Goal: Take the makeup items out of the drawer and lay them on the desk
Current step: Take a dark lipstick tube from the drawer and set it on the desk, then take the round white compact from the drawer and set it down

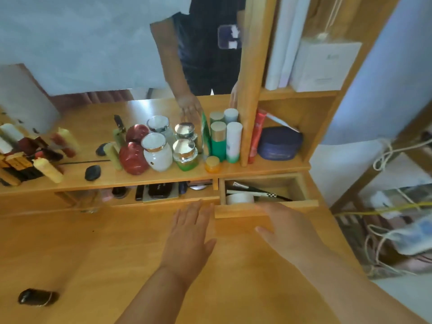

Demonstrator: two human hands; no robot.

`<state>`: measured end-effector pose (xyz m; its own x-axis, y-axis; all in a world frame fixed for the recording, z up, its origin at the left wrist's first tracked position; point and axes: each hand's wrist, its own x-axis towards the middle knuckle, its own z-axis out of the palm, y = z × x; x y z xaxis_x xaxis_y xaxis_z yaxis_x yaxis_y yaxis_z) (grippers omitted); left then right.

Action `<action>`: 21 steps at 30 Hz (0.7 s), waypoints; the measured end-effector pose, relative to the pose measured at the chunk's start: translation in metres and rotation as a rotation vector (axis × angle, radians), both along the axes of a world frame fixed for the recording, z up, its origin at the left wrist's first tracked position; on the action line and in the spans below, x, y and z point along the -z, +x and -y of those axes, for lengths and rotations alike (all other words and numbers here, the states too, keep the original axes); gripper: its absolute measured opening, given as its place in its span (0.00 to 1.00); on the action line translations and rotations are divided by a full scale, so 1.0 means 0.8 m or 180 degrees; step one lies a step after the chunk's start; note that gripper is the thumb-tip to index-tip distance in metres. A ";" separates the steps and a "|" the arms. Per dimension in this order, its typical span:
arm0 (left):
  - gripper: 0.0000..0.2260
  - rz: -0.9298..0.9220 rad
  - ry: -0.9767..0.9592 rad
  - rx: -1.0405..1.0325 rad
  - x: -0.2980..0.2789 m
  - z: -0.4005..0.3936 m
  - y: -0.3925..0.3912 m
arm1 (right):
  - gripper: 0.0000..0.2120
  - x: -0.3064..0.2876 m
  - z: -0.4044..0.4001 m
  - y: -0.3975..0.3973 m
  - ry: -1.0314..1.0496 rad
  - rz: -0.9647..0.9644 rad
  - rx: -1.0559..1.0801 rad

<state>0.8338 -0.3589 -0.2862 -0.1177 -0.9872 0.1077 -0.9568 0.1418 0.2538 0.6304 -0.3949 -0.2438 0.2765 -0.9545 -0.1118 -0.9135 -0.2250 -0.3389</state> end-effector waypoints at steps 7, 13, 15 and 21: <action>0.24 0.0060 -0.0001 0.0154 -0.001 0.052 -0.048 | 0.22 0.008 0.039 -0.048 -0.0182 -0.0052 0.0011; 0.12 -0.0153 -0.0067 -0.0023 0.005 0.064 -0.059 | 0.13 0.026 0.053 -0.064 -0.0357 -0.0296 -0.0167; 0.09 -0.0230 -0.0107 -0.0052 0.008 0.063 -0.060 | 0.11 0.029 0.052 -0.066 -0.0408 -0.0295 -0.0200; 0.09 -0.0368 -0.0150 -0.0028 0.012 0.060 -0.058 | 0.11 0.025 0.052 -0.054 -0.0368 0.0013 -0.0117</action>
